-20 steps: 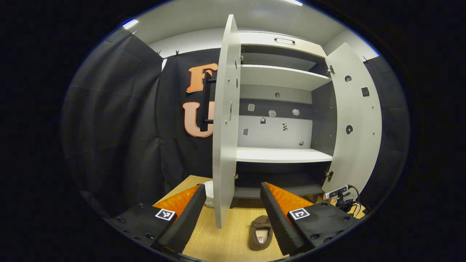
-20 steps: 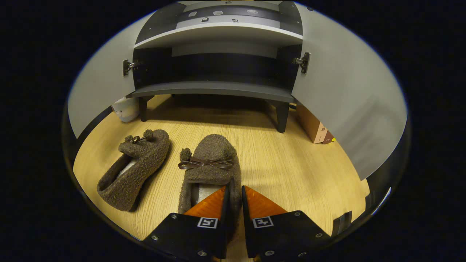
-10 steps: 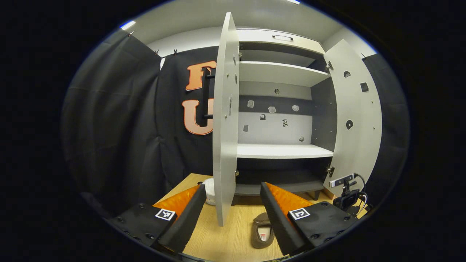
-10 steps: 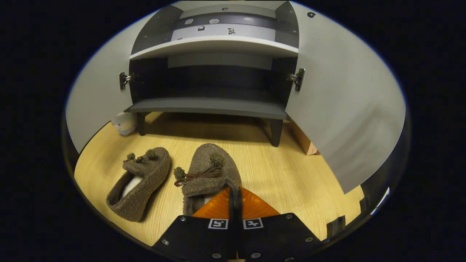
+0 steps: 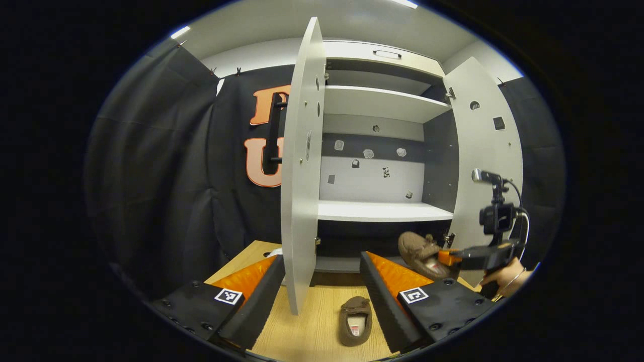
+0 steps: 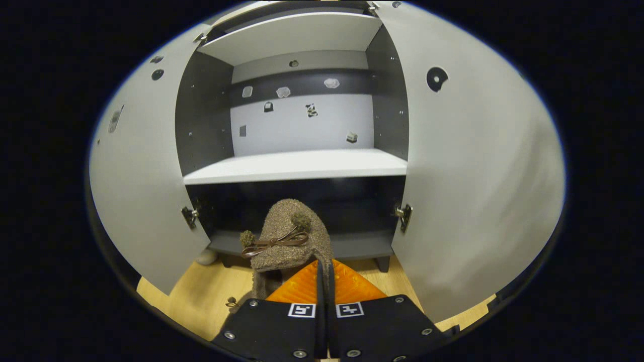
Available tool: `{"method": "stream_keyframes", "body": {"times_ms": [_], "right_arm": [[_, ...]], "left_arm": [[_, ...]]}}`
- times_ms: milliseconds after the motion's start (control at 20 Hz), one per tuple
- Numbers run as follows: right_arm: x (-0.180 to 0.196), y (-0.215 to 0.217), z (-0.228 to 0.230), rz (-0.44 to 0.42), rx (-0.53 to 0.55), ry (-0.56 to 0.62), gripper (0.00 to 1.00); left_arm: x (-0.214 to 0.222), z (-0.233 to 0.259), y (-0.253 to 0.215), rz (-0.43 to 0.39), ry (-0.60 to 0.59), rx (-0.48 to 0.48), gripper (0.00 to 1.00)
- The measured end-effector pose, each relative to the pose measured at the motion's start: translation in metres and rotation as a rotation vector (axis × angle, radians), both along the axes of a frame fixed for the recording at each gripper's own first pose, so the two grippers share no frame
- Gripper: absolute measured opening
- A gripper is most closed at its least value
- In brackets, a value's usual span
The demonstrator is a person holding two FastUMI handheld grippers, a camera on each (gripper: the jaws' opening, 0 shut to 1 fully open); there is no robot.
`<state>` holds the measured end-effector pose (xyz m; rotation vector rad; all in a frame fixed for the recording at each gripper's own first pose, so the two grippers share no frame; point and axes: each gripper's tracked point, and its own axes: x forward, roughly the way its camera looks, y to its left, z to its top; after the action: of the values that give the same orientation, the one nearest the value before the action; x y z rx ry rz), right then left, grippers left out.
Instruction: Grab one shoe with the right hand and put it into the shoe cabinet, grab the other shoe with the left hand and put it into the shoe cabinet; then close the right door with the right hand and the left door with the left hand.
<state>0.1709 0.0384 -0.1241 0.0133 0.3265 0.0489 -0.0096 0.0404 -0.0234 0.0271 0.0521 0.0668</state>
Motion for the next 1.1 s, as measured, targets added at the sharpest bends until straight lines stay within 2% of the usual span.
{"method": "stream_keyframes", "body": {"times_ms": [400, 600, 800, 1100], "right_arm": [[0.087, 0.014, 0.127, 0.004, 0.03, -0.182, 0.0], [0.136, 0.014, 0.163, -0.017, 0.02, -0.229, 0.0], [0.188, 0.018, 0.166, -0.045, 0.023, -0.216, 0.0], [0.242, 0.017, 0.13, -0.079, 0.019, -0.13, 0.0]], "left_arm": [[0.008, -0.009, 0.002, 0.0, 0.008, 0.008, 0.96], [0.011, -0.016, 0.008, 0.012, 0.026, 0.008, 0.96], [0.018, -0.019, 0.016, 0.029, 0.032, 0.005, 0.98], [0.024, -0.022, 0.022, 0.049, 0.043, 0.008, 0.98]]}}
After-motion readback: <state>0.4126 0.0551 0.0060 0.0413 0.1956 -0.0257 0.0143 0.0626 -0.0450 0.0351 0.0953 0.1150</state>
